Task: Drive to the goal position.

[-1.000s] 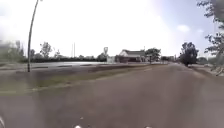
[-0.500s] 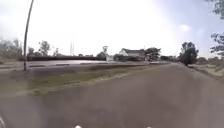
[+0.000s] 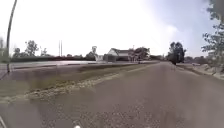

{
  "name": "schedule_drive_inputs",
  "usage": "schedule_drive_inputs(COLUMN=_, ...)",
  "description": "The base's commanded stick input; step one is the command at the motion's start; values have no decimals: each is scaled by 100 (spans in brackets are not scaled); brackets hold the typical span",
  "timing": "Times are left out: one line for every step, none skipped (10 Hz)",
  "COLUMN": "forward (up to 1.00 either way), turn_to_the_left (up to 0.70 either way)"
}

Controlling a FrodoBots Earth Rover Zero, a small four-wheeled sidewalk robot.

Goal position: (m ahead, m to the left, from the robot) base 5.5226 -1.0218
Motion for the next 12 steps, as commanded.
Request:
schedule_drive_inputs(forward=100, turn_to_the_left=-33)
schedule_drive_inputs(forward=100, turn_to_the_left=-33)
schedule_drive_inputs(forward=100, turn_to_the_left=-33)
schedule_drive_inputs(forward=100, turn_to_the_left=-33)
schedule_drive_inputs(forward=100, turn_to_the_left=-33)
schedule_drive_inputs(forward=100, turn_to_the_left=-33)
schedule_drive_inputs(forward=100, turn_to_the_left=-33)
schedule_drive_inputs(forward=100, turn_to_the_left=-33)
schedule_drive_inputs(forward=100, turn_to_the_left=-33)
schedule_drive_inputs(forward=100, turn_to_the_left=-33)
schedule_drive_inputs(forward=100, turn_to_the_left=-33)
schedule_drive_inputs(forward=100, turn_to_the_left=-33)
